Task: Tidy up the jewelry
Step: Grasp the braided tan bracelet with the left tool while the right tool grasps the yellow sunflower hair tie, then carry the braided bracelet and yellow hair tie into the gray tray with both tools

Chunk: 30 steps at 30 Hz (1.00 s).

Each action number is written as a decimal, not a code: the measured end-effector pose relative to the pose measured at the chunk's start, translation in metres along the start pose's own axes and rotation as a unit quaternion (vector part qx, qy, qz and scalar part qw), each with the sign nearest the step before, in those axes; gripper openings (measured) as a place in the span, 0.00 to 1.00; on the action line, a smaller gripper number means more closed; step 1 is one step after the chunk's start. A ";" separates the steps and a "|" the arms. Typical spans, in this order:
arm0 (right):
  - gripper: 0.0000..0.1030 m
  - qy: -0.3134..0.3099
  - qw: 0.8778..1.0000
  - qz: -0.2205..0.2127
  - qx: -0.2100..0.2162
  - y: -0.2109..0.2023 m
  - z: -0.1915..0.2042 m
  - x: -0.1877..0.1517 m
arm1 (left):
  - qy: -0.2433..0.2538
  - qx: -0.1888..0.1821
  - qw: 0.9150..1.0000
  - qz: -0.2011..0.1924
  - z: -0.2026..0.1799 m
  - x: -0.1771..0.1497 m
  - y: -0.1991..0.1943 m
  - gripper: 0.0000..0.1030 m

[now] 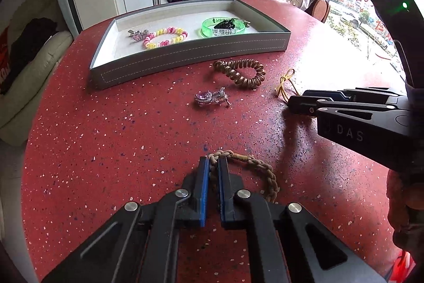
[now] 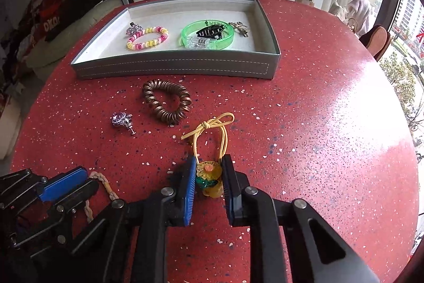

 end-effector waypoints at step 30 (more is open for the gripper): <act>0.20 0.105 0.991 -0.073 0.041 -0.050 -0.039 0.007 | -0.028 -0.049 0.998 -0.041 0.014 0.042 -0.040 0.24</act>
Point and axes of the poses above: each gripper's, at about its wrist camera, not at the fingertips, and y roughly the way its jaws point, z to its left, x to its top, the point moved 4 cm from there along y, roughly the way its jaws point, and after that the axes turned 9 degrees about -y, right-handed, at the moved point
